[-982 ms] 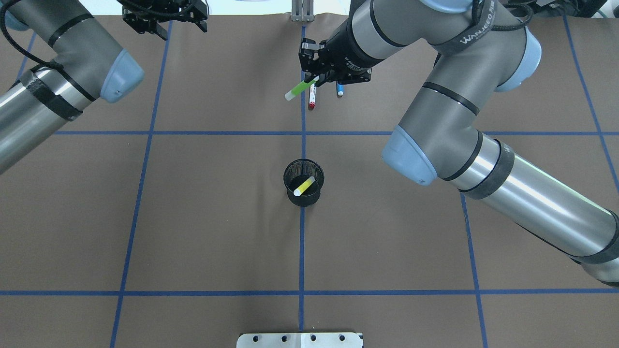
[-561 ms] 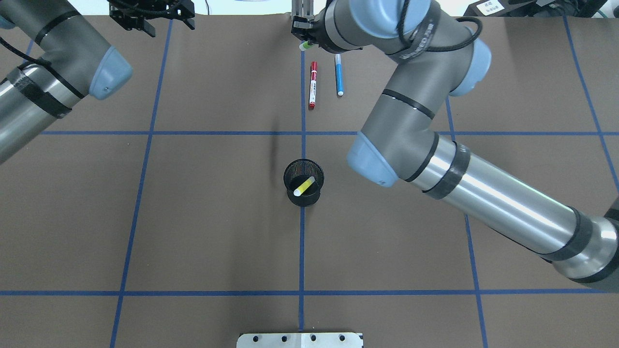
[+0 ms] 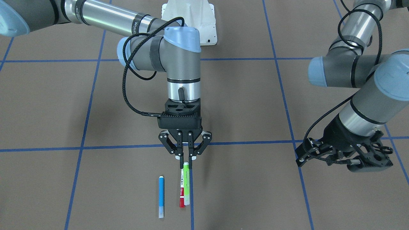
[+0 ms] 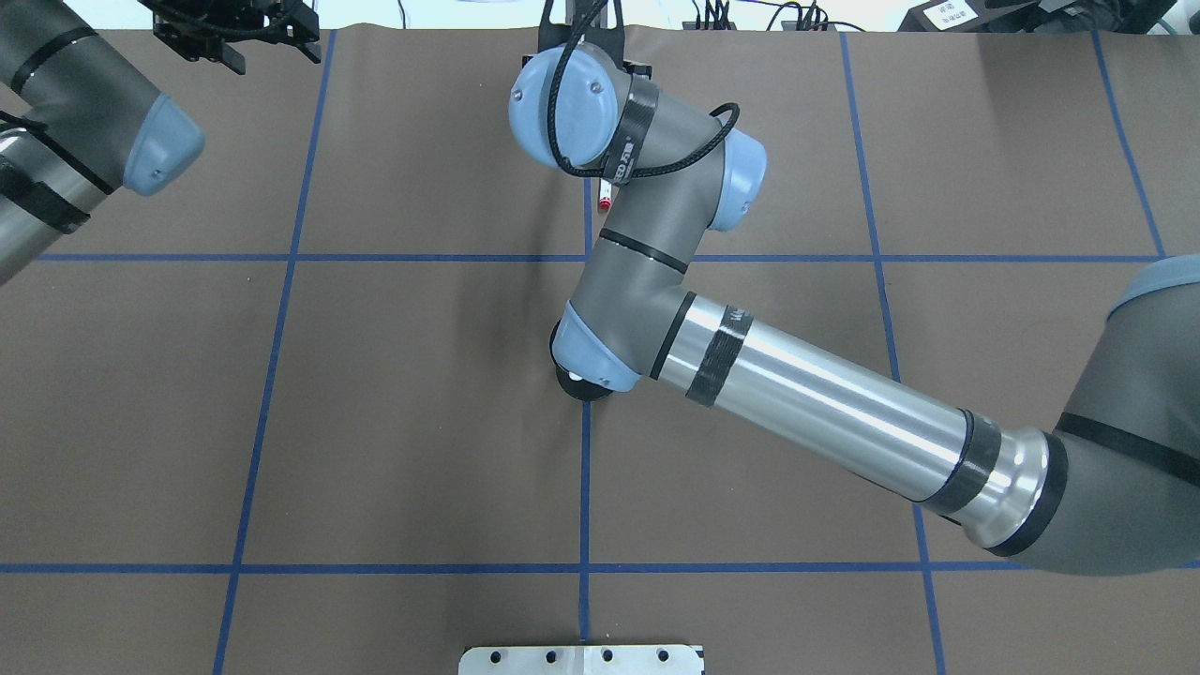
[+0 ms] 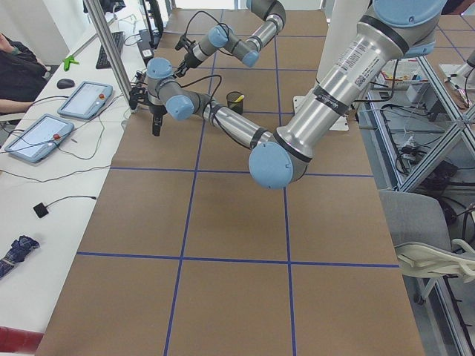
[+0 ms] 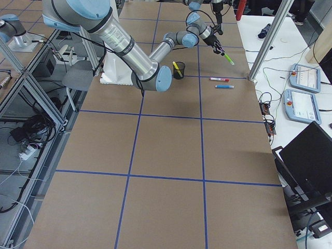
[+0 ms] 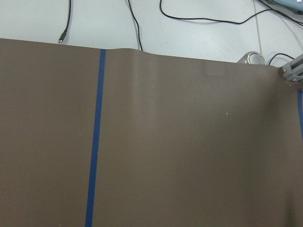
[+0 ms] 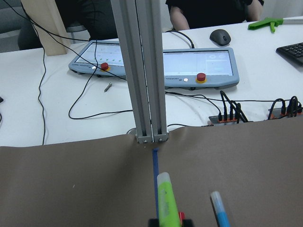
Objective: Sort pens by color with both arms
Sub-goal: 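Lower the green highlighter onto the table beside the red marker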
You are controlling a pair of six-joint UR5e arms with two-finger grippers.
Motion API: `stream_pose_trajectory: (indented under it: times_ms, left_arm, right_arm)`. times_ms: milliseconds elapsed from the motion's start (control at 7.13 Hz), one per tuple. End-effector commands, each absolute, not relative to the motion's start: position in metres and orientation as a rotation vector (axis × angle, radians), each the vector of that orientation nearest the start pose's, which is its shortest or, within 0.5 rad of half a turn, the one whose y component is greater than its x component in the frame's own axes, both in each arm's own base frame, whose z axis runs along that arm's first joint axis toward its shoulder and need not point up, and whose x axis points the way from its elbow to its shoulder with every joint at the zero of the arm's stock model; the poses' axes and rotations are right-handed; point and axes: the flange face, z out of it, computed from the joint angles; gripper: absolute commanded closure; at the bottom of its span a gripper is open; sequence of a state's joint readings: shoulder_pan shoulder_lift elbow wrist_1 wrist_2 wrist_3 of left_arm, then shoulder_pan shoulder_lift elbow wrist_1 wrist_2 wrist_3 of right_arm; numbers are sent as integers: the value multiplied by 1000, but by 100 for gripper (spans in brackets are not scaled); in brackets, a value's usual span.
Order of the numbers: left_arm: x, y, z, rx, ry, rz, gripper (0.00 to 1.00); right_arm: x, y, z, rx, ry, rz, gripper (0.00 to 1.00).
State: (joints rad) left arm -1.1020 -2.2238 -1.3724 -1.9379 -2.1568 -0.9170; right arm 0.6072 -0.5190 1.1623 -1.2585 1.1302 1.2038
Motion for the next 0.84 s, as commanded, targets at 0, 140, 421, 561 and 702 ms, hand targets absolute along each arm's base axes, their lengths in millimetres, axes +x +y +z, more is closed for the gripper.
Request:
stream_pose_trajectory:
  times_ms: [0,140,421,561,702]
  left_arm:
    - [262,-693,332,258,931,-173,0]
    - [263,-692,341,248,925,-177,0]
    - [268,-698,361,247,926,-177,0]
    - [269,-701,372,247,926,-177,0]
    - [270,-703,380,250,928,-175,0]
  right_arm:
    - [-620,-615,133,870,-617,433,100]
    - [-628,-619,150,887,-601,425,100]
    - [-655,-614,180,921,-560,406,100]
    - [-662,-616,179,921,-554,400,100]
    - [-666,-615,176,920,-556,397,100]
